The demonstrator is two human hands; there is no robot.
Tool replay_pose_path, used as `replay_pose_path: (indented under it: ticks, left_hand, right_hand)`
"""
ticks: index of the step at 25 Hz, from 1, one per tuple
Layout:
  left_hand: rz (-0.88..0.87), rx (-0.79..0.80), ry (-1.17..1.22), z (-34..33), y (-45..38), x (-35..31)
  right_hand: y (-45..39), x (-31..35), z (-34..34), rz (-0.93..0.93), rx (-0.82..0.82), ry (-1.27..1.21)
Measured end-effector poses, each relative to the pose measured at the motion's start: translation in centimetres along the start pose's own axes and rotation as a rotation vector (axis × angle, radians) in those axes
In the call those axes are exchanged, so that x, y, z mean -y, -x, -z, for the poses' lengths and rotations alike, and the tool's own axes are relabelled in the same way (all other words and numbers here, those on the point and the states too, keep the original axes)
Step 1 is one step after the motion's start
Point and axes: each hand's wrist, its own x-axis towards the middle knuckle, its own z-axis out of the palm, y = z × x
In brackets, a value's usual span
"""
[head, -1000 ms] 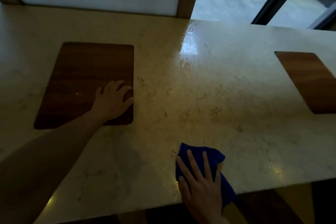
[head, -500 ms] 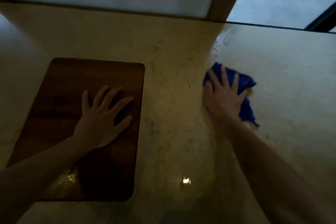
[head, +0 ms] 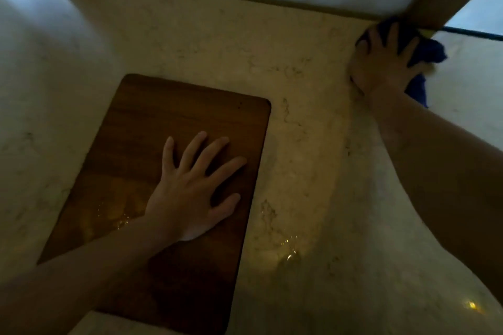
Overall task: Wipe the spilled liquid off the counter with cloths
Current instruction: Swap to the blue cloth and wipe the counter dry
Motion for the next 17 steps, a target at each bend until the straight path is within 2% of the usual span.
replay_pose_path:
  ticks: [5, 8, 10, 12, 14, 17]
  left_hand:
    - [0.026, -0.007, 0.015, 0.2, 0.0, 0.0]
    - [0.054, 0.022, 0.048, 0.9, 1.0, -0.8]
    - [0.104, 0.04, 0.082, 1.0, 3.4, -1.6]
    - [0.083, 0.047, 0.077, 0.9, 7.4, -2.6]
    - [0.043, 0.067, 0.058, 0.6, 10.2, -2.5]
    - [0.044, 0.07, 0.056, 1.0, 10.7, -1.2]
  right_hand:
    - [13.7, -4.4, -0.2, 0.233, -0.006, 0.041]
    - [30.1, -8.8, -0.9, 0.327, 0.01, 0.105]
    - [42.0, -11.9, -1.9, 0.368, 0.086, 0.111]
    - [54.5, -14.8, -2.5, 0.342, 0.118, 0.108]
    - [62.7, -15.7, -3.5, 0.282, 0.156, 0.07]
    - [65.6, -14.3, -4.5, 0.108, 0.177, 0.143]
